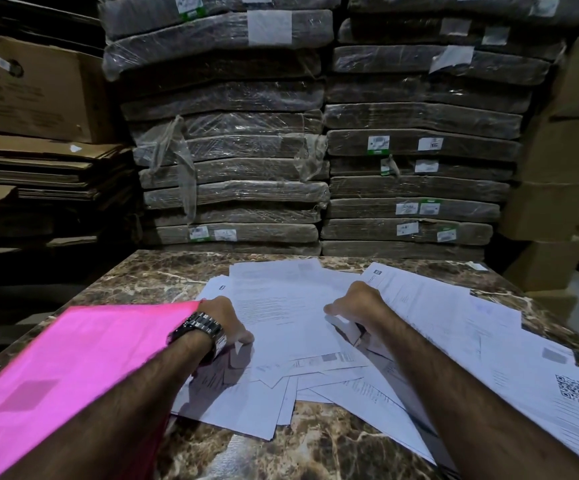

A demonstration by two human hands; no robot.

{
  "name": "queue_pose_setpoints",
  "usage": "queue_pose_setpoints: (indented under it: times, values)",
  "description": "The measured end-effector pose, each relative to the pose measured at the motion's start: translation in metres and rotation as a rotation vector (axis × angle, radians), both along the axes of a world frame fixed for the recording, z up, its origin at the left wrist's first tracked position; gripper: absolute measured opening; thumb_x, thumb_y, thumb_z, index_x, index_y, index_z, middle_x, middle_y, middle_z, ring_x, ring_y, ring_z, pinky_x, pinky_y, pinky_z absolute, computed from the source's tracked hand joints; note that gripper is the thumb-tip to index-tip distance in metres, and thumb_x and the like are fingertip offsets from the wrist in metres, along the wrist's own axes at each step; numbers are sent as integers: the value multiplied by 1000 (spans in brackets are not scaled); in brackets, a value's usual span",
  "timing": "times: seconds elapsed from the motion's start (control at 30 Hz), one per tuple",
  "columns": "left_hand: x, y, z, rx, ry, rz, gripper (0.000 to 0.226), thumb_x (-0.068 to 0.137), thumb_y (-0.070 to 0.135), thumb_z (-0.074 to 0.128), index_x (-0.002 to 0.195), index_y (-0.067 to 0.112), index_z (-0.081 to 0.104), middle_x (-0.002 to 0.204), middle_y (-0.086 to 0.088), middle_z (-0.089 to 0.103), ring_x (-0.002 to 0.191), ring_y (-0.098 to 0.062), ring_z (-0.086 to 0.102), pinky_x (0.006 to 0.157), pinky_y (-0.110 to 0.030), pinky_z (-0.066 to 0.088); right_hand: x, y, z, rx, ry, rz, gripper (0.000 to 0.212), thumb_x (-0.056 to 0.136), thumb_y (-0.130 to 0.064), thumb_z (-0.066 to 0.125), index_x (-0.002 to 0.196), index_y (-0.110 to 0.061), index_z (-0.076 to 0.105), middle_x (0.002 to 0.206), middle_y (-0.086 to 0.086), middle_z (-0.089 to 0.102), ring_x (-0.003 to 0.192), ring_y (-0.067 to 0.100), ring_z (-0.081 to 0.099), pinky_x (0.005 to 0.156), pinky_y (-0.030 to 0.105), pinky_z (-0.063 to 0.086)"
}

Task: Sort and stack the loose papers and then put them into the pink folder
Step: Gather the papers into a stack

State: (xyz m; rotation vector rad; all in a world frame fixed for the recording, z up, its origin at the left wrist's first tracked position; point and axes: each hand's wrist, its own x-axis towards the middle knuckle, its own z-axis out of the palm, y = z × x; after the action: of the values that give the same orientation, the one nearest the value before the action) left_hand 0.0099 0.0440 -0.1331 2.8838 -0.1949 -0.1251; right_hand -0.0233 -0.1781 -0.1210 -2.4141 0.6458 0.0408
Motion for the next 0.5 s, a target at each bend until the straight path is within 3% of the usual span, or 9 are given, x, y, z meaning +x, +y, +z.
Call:
queue_pose_setpoints:
  times: [0.07,0.27,0.37,0.4,0.5]
  values:
    - [2,1,-1,8,-10,-8,41,69,40,76,55,14,48,56,3,49,59,-17,51,41,-20,34,0,-1,4,34,1,9,34,83,-32,71,73,-7,51,76,3,54,81,21,55,54,23,39]
    - [4,1,-10,1,-51,-21,42,67,34,75,44,15,46,46,3,46,46,-14,45,38,-20,31,1,-6,14,339,79,-7,55,86,-31,71,127,1,50,113,14,55,98,32,57,76,36,44]
    - [6,5,-14,-27,-45,-30,43,67,34,75,43,15,45,44,3,45,42,-13,41,37,-19,29,3,-5,13,422,140,-35,60,88,-31,69,135,-2,45,130,16,53,112,33,56,91,40,46]
    - [6,6,-15,-41,-48,-36,44,67,34,74,43,14,44,43,3,43,41,-13,39,37,-18,28,5,-4,14,445,141,-52,56,89,-29,68,134,-2,46,129,16,55,109,32,57,92,40,46]
    - [6,8,-17,-86,-44,-42,47,69,34,75,45,14,39,43,3,38,39,-13,34,38,-18,25,6,-1,18,578,79,-85,37,89,-17,69,119,0,55,94,14,67,79,30,64,80,42,52]
